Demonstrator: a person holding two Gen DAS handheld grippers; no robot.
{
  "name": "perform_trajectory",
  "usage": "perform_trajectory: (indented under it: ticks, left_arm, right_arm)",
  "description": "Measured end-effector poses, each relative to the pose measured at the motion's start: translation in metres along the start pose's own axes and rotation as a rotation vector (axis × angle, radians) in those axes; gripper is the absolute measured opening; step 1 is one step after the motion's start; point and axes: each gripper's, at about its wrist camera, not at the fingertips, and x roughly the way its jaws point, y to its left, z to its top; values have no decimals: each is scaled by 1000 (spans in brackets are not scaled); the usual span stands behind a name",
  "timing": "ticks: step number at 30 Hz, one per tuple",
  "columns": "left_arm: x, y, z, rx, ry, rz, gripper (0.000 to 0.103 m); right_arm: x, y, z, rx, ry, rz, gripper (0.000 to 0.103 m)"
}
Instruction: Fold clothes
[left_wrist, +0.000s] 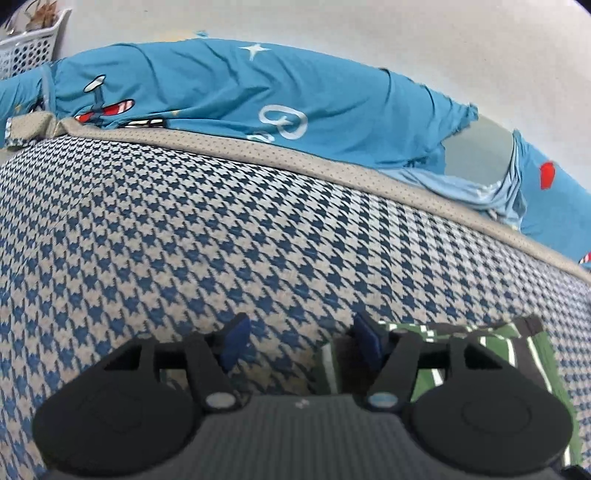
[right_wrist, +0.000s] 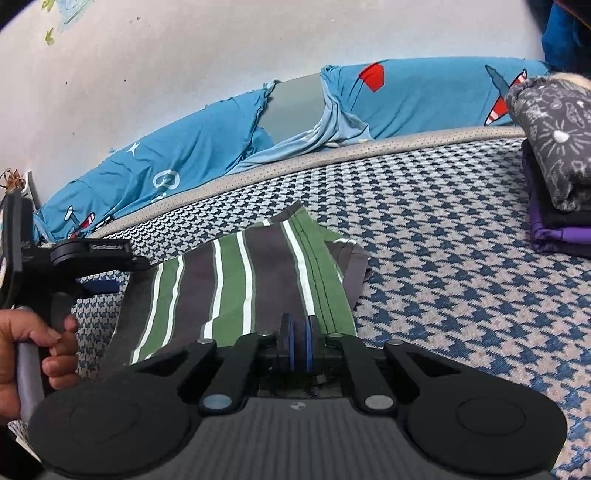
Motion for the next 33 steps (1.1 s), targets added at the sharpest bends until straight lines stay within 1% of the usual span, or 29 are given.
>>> perform_trajectory:
  ticks: [4,8,10,16,19,23,29,31,33]
  left_arm:
    - [-7,7,-2,-11,8,-22,67]
    - [-15,13,-4,-22,16,-45,67]
    - [-18,16,-5,-25,20,-55,67]
    - [-25,7,-15,52,32,-93,72]
    - [-31,1,-20,95,20,-102,76]
    - [-32,-5,-26,138,17,-115,76]
    - [-24,-4,-29,142,15,-80,76]
    - [-19,-3,-29,141,20,-52,76]
    - [-13,-1,-29,128,29,-27,76]
  right_arm:
    - [-6,-1,4,23,-22,-7,8]
    - [-11,7,6,9,-40,9,8]
    - [-12,15,7,-17,-42,37,8]
    - [-14,39,1,-68,-17,150,8]
    - [-13,52,-5,-103,3,195,8]
    - [-9,67,-14,-143,27,232,8]
    - [2,85,-25,-201,57,245,8]
    - [15,91,-31,-219,98,220,8]
    - [26,93,-36,-204,131,206,9]
